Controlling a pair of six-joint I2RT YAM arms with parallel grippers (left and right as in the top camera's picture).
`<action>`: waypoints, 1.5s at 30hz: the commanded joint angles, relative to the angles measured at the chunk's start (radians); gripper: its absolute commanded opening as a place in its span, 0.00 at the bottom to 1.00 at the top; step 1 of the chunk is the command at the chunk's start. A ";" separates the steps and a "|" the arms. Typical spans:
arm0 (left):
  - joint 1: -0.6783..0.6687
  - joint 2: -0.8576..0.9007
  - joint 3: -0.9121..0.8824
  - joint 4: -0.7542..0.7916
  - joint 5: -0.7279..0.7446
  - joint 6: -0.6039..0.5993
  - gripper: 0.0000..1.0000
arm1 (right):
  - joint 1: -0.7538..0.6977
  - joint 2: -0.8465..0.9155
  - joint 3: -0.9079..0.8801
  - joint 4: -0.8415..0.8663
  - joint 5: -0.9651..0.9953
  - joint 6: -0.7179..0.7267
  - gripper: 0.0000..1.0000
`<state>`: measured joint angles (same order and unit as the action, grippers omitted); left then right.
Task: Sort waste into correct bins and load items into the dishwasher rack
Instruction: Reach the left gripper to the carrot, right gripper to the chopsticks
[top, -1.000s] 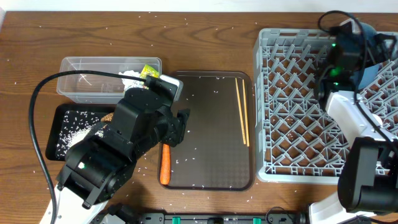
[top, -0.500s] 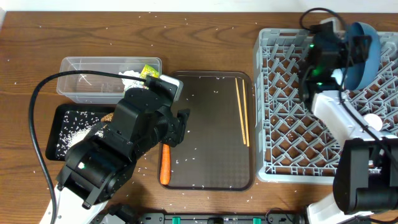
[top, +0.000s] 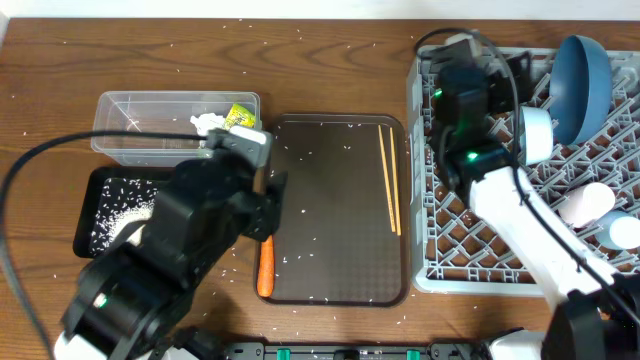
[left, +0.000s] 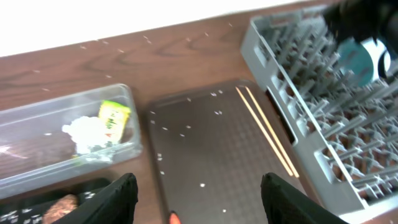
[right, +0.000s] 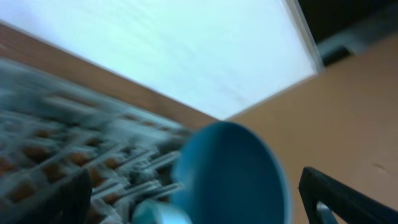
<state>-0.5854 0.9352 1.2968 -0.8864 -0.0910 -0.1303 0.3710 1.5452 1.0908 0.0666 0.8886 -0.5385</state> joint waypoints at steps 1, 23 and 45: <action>-0.003 -0.058 0.017 0.000 -0.083 0.007 0.64 | 0.081 -0.046 0.007 -0.116 -0.079 0.204 0.99; -0.003 -0.153 0.016 -0.060 -0.086 0.006 0.98 | 0.266 -0.267 0.007 -0.674 -0.849 0.702 0.99; -0.002 0.135 -0.040 -0.267 -0.087 -0.190 0.92 | 0.160 -0.388 0.007 -0.848 -0.905 0.986 0.99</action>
<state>-0.5854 1.0267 1.2659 -1.1416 -0.1650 -0.2401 0.5407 1.1519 1.0927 -0.7818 0.0265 0.4034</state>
